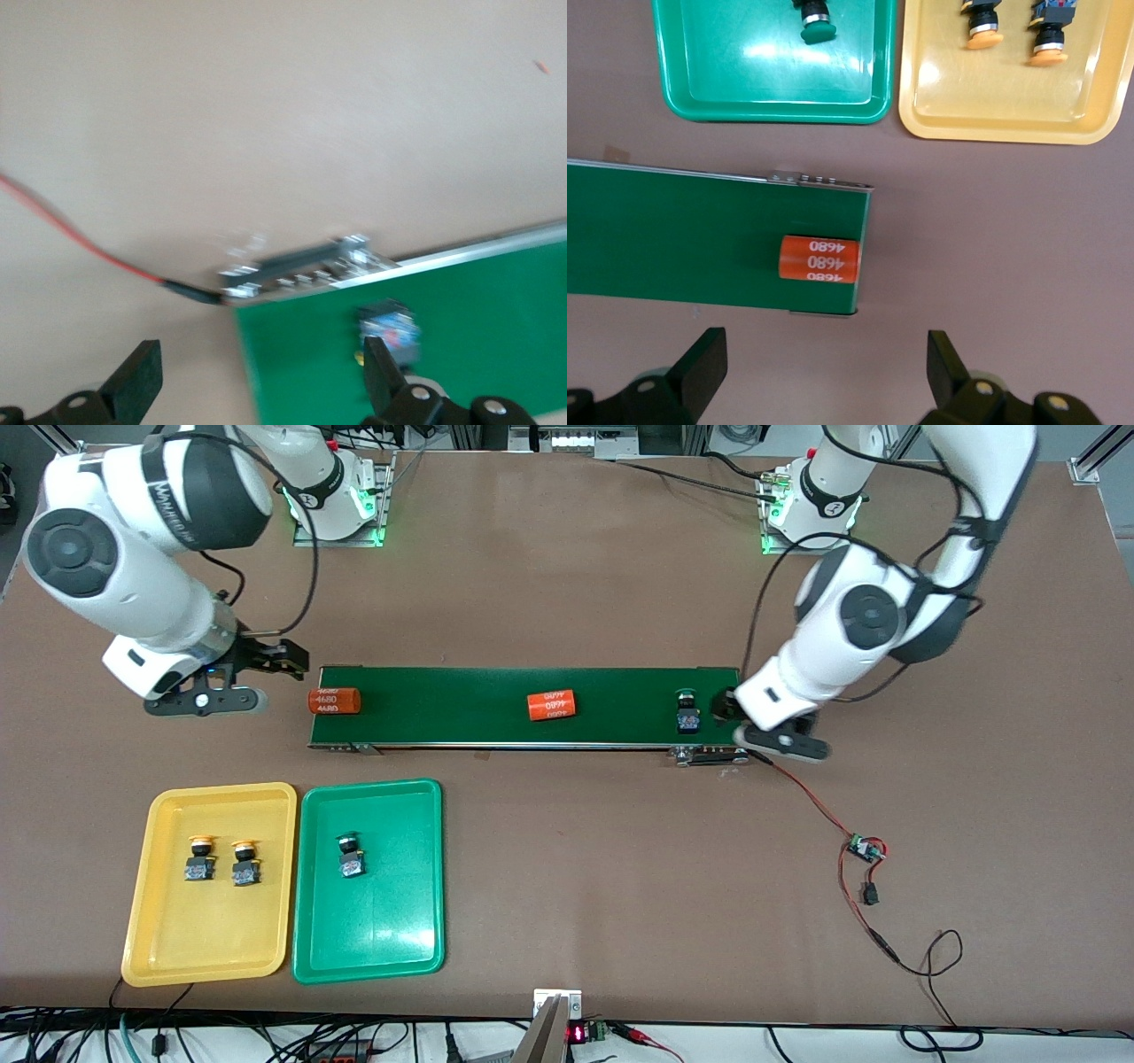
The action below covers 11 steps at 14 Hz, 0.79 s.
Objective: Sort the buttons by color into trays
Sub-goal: 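Withdraw the left gripper while the right gripper moves to the conveyor end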
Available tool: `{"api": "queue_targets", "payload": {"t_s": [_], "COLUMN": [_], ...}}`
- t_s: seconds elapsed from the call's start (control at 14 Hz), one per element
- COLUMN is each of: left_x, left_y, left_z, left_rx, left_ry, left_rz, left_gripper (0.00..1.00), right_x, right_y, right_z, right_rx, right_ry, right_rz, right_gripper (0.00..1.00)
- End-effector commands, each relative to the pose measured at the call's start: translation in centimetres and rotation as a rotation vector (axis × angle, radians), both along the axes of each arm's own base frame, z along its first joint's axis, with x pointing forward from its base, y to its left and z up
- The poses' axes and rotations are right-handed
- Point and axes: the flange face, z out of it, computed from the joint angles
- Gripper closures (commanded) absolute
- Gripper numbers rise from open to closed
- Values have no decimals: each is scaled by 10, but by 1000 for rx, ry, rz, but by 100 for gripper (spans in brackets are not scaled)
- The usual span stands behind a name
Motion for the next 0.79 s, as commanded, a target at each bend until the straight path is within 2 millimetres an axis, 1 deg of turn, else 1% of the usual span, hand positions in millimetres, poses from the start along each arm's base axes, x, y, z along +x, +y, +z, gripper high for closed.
{"api": "queue_targets", "payload": {"t_s": [0.0,0.14,0.29,0.43,0.5,0.57,0.72], "left_x": [11,23,34,45,49,53,57], "left_y": [54,85,110,125,138,150,176], "left_z": [33,53,76,109,125,137,155], "left_rx": [33,48,61,77,84,89,93], "left_ry": [-45,-53,-36,-18,-12,-14,-30], "left_rz": [99,157,200,230,253,271,315], "left_gripper": [0,0,0,0,0,0,0], "right_x": [-7,-13,-16,-17,-16,-15,-15], "right_y": [-26,-37,-53,-65,-73,-82,-110], "right_z": [10,16,22,22,22,24,24], "right_rx": [32,24,21,21,25,38,115], "right_ry": [29,47,56,65,66,62,64], "right_rz": [7,-14,-32,-47,-49,-69,-157], "right_gripper": [0,0,0,0,0,0,0]}}
